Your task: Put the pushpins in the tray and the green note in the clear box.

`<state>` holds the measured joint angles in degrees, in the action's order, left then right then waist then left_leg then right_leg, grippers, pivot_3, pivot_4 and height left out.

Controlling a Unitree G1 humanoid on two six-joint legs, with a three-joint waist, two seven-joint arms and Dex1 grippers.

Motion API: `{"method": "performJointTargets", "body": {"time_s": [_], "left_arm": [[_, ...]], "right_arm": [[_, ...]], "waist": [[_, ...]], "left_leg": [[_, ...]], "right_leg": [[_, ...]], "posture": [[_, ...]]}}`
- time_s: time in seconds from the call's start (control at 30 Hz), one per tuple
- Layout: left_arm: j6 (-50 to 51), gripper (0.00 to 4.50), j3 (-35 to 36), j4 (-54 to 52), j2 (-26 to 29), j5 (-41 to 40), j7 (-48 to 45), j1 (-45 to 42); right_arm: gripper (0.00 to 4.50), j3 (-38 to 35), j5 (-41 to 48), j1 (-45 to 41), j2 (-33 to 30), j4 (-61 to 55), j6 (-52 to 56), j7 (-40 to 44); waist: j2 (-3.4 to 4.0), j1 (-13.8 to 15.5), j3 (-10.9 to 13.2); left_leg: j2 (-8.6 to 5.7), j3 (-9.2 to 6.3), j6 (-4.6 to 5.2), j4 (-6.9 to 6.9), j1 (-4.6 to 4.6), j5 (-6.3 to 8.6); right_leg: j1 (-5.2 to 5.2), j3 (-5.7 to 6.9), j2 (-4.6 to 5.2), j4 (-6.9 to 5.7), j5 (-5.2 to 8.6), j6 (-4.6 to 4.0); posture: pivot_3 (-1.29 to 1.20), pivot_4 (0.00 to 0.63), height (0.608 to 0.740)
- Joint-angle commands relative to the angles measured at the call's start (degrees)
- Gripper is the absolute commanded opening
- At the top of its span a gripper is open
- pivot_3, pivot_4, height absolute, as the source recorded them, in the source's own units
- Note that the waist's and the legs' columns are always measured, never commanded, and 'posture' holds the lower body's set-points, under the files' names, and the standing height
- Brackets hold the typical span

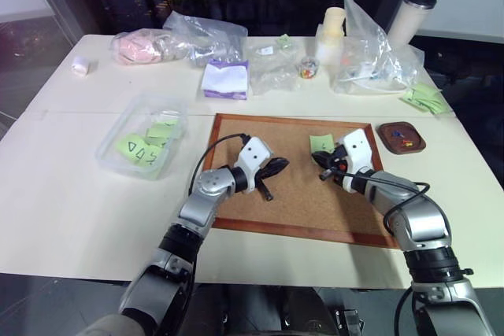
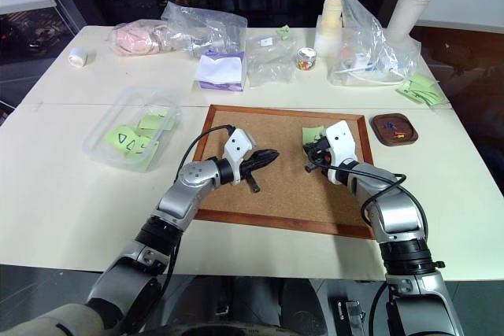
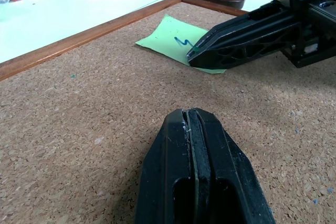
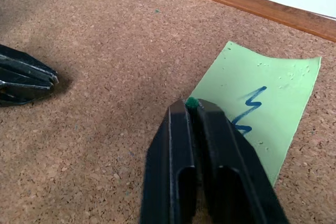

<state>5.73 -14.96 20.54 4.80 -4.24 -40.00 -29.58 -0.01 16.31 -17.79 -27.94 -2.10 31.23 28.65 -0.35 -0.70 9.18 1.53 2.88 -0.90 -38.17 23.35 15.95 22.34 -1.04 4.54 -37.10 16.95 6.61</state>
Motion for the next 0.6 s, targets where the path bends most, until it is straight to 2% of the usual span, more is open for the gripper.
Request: {"method": "performJointTargets", "body": {"time_s": [0.03,0.43,0.6], "left_arm": [[1.47,0.0,-0.32,2.11,0.53,1.13,0.83,1.49],[0.48,0.0,-0.87,5.93,0.38,1.79,0.72,0.84],[5.84,0.0,3.29,3.25,-2.52,-3.87,0.81,-1.86]], "right_arm": [[0.05,-2.48,1.11,-0.21,-0.67,-4.43,0.63,0.38],[0.05,-6.16,5.03,-0.27,-4.29,-17.07,8.08,1.66],[0.05,-6.27,7.39,2.02,-8.01,-24.58,11.09,4.78]], "waist": [[0.0,0.02,0.0],[-0.02,0.09,-0.02],[-0.04,0.4,-0.01]], "left_leg": [[0.0,0.0,0.0,0.0,0.0,0.0],[0.0,-0.03,0.0,0.01,-0.05,0.0],[-0.01,-0.06,0.01,0.0,-0.02,0.0]], "right_leg": [[0.0,0.0,0.0,0.0,0.0,0.0],[-0.09,0.02,0.01,0.03,0.0,0.0],[-0.08,0.04,0.05,0.03,0.0,0.0]], "posture": [[0.0,0.15,0.74],[0.0,0.15,0.74],[0.0,0.15,0.74]]}}
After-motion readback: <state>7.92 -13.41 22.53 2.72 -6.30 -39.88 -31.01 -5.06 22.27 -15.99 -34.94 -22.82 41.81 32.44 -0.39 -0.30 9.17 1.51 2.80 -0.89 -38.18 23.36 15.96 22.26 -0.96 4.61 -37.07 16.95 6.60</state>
